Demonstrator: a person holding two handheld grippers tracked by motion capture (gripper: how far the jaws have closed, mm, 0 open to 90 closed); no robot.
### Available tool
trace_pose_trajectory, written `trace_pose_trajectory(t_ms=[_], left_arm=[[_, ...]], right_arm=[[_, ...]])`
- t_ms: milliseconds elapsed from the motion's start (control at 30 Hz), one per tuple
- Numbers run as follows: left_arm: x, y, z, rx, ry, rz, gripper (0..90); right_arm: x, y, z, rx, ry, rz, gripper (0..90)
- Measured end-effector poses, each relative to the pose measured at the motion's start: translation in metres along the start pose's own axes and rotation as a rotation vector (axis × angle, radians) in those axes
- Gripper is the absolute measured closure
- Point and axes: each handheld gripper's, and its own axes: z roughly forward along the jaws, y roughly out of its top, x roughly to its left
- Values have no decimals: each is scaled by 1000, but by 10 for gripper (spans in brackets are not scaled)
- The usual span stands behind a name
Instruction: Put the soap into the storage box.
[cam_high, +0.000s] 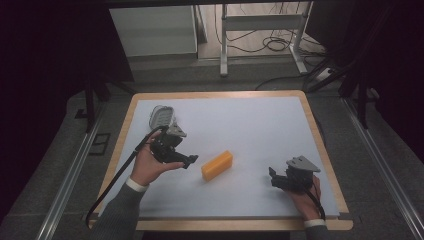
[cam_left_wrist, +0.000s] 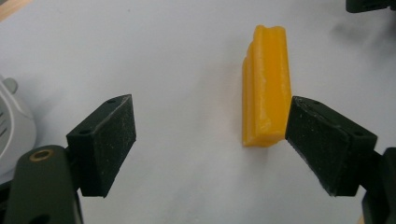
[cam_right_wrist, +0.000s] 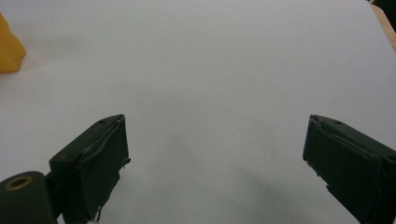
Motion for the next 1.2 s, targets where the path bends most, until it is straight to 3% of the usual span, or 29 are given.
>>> trace_pose_trajectory(t_ms=[267,500,567,633,867,1200], left_arm=[[-6,4,9,14,-17,8,171],[-16,12,17,33,-17,48,170],[-17,13,20,28,-36,42,171],[-19,14,24,47,-24,54,170],[-29,20,35,77,-39,88,170],[-33,22,52,82,-59,68,171]], right_arm=[[0,0,0,0,-1,1,70],[0,0,0,0,-3,0,70],[0,0,0,0,-3,1,70],[0,0,0,-1,-3,1,70],[0,0,0,0,-3,1,70],[0,0,0,0,-3,1,70]])
